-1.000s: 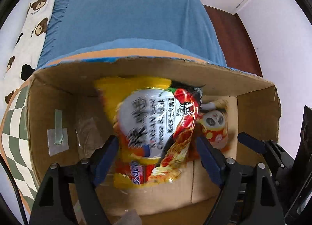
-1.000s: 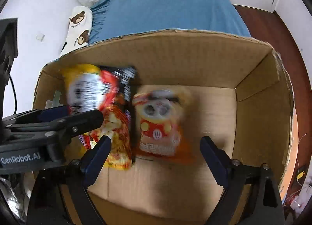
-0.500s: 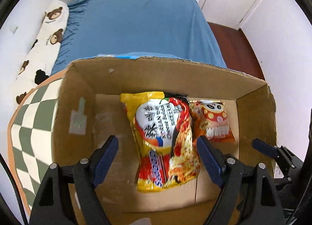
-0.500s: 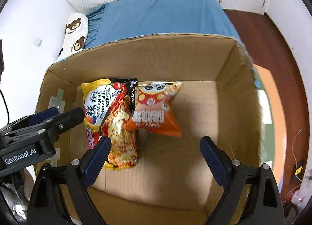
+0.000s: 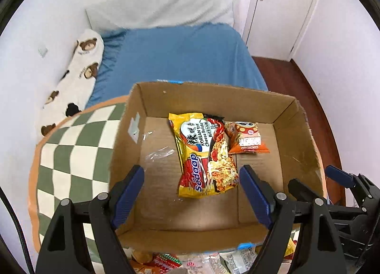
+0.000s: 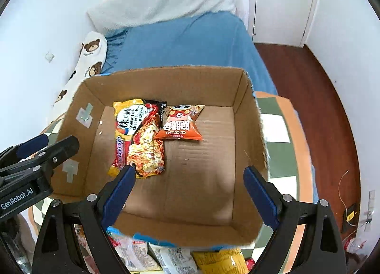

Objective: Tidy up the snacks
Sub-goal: 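Move both tools back down toward the remaining snacks on the mat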

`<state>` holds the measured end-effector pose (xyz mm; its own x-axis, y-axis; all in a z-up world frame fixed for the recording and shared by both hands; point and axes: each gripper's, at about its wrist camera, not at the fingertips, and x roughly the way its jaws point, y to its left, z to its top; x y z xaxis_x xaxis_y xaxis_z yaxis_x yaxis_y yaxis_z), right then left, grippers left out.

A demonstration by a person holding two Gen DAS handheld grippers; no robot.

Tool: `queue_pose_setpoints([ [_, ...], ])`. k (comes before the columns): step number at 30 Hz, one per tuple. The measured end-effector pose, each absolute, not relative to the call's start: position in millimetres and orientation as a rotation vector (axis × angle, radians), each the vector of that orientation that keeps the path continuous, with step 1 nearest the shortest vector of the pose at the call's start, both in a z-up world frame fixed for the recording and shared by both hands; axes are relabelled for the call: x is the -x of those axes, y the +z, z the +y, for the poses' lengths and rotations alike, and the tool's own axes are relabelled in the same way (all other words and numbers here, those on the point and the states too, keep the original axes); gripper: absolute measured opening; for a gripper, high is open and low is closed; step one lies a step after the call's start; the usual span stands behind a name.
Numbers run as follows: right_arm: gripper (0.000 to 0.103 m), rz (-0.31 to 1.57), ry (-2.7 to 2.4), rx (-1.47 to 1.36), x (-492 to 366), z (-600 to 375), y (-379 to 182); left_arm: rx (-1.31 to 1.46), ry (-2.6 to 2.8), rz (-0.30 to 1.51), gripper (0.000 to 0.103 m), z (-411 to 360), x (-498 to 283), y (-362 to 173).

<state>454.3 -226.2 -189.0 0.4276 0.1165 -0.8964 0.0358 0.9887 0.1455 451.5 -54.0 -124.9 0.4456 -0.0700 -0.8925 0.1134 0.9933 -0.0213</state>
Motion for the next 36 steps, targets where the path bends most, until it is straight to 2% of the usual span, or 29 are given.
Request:
queue_pose_setpoints([
  [13, 0.094, 1.029, 0.059, -0.199, -386, -221, -137, -0.028, -0.110, 1.007, 0.082, -46, -387, -79],
  [19, 0.094, 1.110, 0.103, -0.266, -356, -218, -151, -0.033, -0.106, 1.042, 0.082, -32, -357, -88],
  [23, 0.094, 1.230, 0.137, -0.287, -334, -209, -194, -0.131, -0.084, 1.126, 0.082, -20, -334, -126],
  [28, 0.093, 1.357, 0.143, -0.262, -317, -198, -254, -0.247, -0.099, 1.306, 0.082, -4, -315, -203],
  [32, 0.080, 1.441, 0.125, -0.231, -313, -193, -298, -0.404, -0.109, 1.399, 0.082, -7, -308, -259],
  [36, 0.078, 1.462, 0.144, -0.247, -308, -190, -312, -0.542, -0.128, 1.461, 0.082, -15, -305, -302],
])
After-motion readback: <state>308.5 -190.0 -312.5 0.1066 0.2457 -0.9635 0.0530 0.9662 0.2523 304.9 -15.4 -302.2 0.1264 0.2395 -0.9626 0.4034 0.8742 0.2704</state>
